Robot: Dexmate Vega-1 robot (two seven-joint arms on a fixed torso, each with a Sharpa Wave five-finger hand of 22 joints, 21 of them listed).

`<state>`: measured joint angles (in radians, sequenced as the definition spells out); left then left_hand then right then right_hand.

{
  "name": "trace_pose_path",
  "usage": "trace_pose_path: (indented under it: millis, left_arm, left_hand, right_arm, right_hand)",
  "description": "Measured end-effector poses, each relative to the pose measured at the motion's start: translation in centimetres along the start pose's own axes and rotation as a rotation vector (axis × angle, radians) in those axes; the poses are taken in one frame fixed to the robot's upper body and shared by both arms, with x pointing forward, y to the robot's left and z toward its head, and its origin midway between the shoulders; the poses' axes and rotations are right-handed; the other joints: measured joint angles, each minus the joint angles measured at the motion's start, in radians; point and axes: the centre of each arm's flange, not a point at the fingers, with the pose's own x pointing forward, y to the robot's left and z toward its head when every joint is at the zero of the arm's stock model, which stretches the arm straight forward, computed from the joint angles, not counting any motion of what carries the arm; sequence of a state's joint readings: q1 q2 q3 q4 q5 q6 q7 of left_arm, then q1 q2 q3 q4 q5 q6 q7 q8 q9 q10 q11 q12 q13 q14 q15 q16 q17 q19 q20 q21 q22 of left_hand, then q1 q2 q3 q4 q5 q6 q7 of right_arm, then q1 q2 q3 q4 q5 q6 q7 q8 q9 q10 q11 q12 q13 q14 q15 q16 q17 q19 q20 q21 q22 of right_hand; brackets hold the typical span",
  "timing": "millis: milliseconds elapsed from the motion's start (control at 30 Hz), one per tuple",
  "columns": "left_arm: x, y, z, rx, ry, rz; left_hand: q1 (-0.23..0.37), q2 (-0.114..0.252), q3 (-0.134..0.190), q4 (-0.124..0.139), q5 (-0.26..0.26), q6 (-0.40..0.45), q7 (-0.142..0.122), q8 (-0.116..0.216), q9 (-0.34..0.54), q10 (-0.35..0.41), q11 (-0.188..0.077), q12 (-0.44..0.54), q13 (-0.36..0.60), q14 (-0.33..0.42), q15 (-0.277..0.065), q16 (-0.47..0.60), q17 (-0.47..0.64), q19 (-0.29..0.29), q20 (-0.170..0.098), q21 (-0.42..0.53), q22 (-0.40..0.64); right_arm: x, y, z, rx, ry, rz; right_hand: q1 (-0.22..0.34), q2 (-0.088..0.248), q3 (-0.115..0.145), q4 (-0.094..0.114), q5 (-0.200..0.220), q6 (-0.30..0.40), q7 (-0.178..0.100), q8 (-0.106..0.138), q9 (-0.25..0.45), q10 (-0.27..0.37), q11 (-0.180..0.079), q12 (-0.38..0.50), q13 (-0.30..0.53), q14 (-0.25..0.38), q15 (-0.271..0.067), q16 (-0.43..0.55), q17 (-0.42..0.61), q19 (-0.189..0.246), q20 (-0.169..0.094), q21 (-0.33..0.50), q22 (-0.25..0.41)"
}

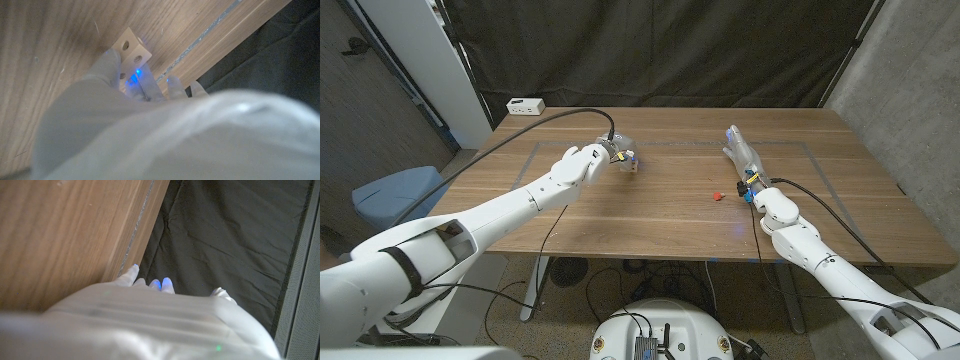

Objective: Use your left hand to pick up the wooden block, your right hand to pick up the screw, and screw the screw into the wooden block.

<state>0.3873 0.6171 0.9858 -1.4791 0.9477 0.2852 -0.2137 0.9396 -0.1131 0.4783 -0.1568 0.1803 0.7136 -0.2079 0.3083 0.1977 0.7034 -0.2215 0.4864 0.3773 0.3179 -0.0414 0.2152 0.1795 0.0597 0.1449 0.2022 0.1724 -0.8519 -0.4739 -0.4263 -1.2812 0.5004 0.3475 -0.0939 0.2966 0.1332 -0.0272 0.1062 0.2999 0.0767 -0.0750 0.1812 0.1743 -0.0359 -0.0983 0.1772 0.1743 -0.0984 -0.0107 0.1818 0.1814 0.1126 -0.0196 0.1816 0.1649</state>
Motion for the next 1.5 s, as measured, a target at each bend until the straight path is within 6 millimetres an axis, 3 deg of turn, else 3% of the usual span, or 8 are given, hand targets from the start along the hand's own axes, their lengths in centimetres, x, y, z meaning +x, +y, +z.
trace_pose_path:
  millis: [700,1233,1333,1500]
  left_arm:
    - [-0.1,-0.3,0.1,-0.011,0.005,0.031]
    - [-0.9,0.9,-0.4,-0.086,0.027,0.086]
    - [-1.0,1.1,-0.5,-0.1,0.028,0.097]
    - [-1.2,1.5,-0.7,-0.143,0.033,0.122]
  left_hand:
    - [0.021,0.003,-0.015,0.005,0.0,0.072,0.001,0.021,-0.001,0.061,0.004,0.011,0.018,0.047,0.0,0.0,0.005,0.027,-0.009,0.0,0.0]
    - [0.022,0.004,-0.027,0.009,0.0,0.097,-0.004,0.026,0.0,0.084,-0.002,0.016,0.025,0.063,-0.005,0.008,0.004,0.034,-0.002,0.0,0.0]
    - [0.026,0.008,-0.028,0.008,0.0,0.099,-0.005,0.029,0.0,0.091,0.002,0.017,0.026,0.068,0.0,0.008,0.004,0.039,-0.007,0.0,0.0]
    - [0.026,0.008,-0.03,0.005,0.0,0.108,-0.004,0.029,-0.001,0.095,-0.002,0.017,0.029,0.071,-0.004,0.008,0.004,0.041,-0.009,0.0,0.0]
  right_arm:
    - [-0.4,0.1,0.7,-0.042,0.01,0.021]
    - [-0.7,-0.1,2.2,-0.133,0.024,0.057]
    - [-0.7,-0.1,2.5,-0.151,0.025,0.065]
    - [-0.9,-0.2,2.8,-0.183,0.029,0.077]
  right_hand:
    - [0.0,0.0,0.0,0.0,0.0,0.0,0.0,0.0,0.0,0.0,0.0,0.0,0.0,0.0,0.0,0.0,0.0,0.0,0.0,0.0,0.0]
    - [0.0,0.0,0.004,-0.004,0.0,0.002,-0.002,0.008,0.0,0.0,0.0,0.001,0.0,-0.004,-0.004,0.007,0.0,0.0,0.0,0.0,0.0]
    - [0.002,0.002,0.008,-0.016,-0.003,0.026,-0.014,0.012,0.0,0.01,-0.005,0.005,0.0,-0.001,-0.007,0.008,0.0,0.0,0.0,0.001,0.0]
    - [0.061,0.013,0.04,-0.048,-0.029,0.067,-0.002,0.023,0.005,0.044,0.004,0.012,0.0,0.011,-0.011,0.008,-0.004,0.016,-0.002,0.004,-0.002]
